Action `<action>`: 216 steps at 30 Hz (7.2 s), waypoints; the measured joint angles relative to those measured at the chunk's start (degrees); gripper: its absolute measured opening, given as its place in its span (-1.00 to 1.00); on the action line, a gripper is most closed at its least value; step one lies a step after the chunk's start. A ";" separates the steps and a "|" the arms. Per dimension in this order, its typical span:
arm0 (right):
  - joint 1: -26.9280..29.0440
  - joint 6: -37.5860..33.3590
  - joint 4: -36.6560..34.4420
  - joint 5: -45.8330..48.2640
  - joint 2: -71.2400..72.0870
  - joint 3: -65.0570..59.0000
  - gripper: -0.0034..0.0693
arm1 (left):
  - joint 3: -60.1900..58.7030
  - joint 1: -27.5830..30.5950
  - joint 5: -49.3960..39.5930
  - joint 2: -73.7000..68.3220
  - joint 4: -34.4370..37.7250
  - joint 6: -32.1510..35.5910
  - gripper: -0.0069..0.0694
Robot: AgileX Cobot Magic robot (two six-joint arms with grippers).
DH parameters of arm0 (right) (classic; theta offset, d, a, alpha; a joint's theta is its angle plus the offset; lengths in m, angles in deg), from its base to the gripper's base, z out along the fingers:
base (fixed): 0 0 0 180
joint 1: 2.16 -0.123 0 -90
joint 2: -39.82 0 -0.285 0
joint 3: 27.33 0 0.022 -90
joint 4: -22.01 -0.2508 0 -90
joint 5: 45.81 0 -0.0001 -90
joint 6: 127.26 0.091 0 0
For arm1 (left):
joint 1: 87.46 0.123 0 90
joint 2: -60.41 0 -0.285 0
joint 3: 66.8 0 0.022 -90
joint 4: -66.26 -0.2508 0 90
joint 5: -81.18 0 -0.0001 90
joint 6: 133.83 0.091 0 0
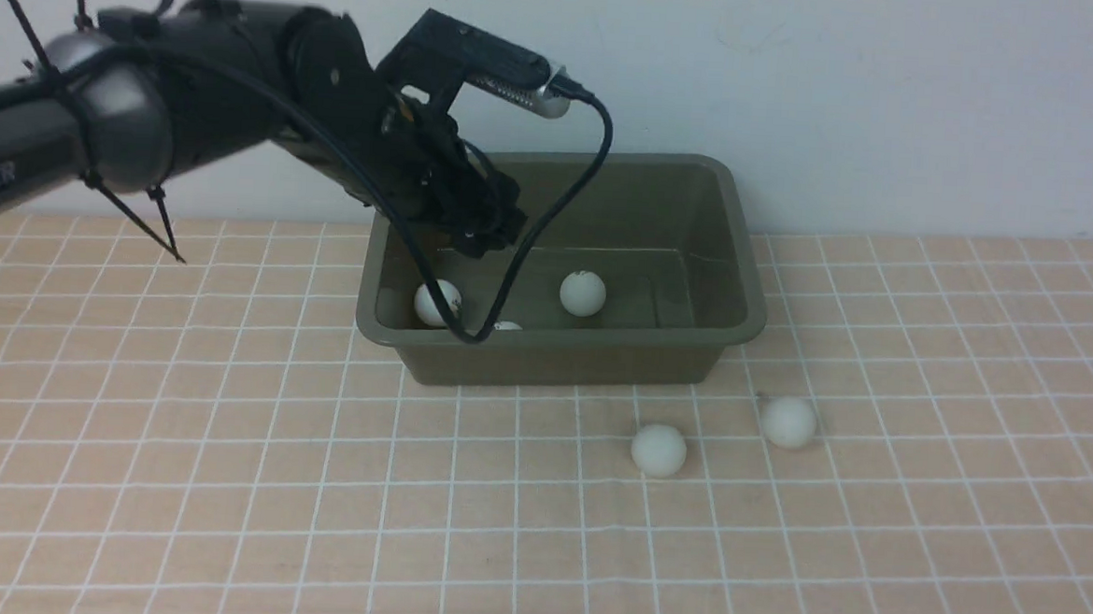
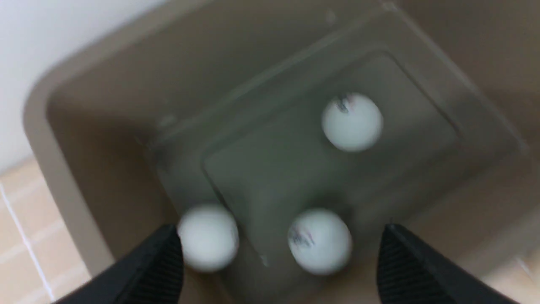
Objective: Put the table tennis balls into the box on the light coffee tablecloth.
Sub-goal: 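Drop the ball into the bin, then reach for and grasp a ping pong ball on the table, then release the ping pong ball into the bin and lift the gripper away, then reach for and grasp a ping pong ball on the table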
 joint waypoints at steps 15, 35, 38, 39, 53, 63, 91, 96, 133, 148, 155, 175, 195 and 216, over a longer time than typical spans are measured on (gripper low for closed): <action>0.00 0.00 0.00 0.00 0.00 0.00 -0.41 | 6.30 0.50 -29.98 11.38 -8.44 -2.48 -0.65; 0.00 -14.86 -15.43 -0.08 -0.88 0.00 -0.41 | -10.43 13.75 -21.08 31.70 -12.25 -7.98 -1.00; 0.00 -27.52 -27.05 -0.03 -6.50 0.00 -0.41 | -11.81 13.75 -19.42 32.13 -11.57 -8.03 -1.00; 0.00 -29.78 -29.67 0.11 -8.66 0.07 -0.41 | -11.86 13.75 -19.15 32.13 -11.39 -8.03 -1.00; 0.00 -42.17 -35.75 2.07 -58.19 21.61 -0.40 | -11.92 13.79 -18.87 32.13 -11.14 -9.59 -1.00; -1.47 -45.35 -34.63 -1.72 -80.61 31.84 -0.31 | -11.92 13.79 -22.07 32.13 -11.08 -10.02 -1.00; -9.71 -29.56 -21.30 -7.73 -108.75 48.13 0.39 | -11.92 13.79 -23.48 32.13 -11.08 -10.02 -1.00; -9.71 -24.35 -15.39 -6.51 -108.75 48.43 0.39 | -11.92 13.79 -24.37 32.13 -11.08 -10.02 -1.00; -10.10 -28.08 -19.19 -10.14 -115.97 48.57 0.09 | -11.92 13.79 -24.78 32.13 -11.08 -10.02 -1.00; -10.10 -31.15 -25.05 0.38 -108.76 61.43 0.09 | -11.92 13.79 -24.83 32.13 -11.08 -10.02 -1.00; -10.10 -44.29 -44.90 1.70 -115.82 69.28 0.09 | -11.92 13.79 -24.83 32.13 -11.08 -10.02 -1.00; -10.10 -38.33 -34.27 10.24 -111.95 81.26 0.37 | -11.92 13.82 -24.83 32.13 -11.08 -10.02 -1.00; -10.10 -27.38 -34.85 21.41 -92.86 72.97 -0.73 | -11.92 13.82 -23.57 32.13 -10.98 -10.02 -1.00; -29.95 -21.35 -22.56 -7.01 -83.97 32.83 -0.76 | -11.92 13.82 -23.89 32.13 -9.01 -10.02 -1.00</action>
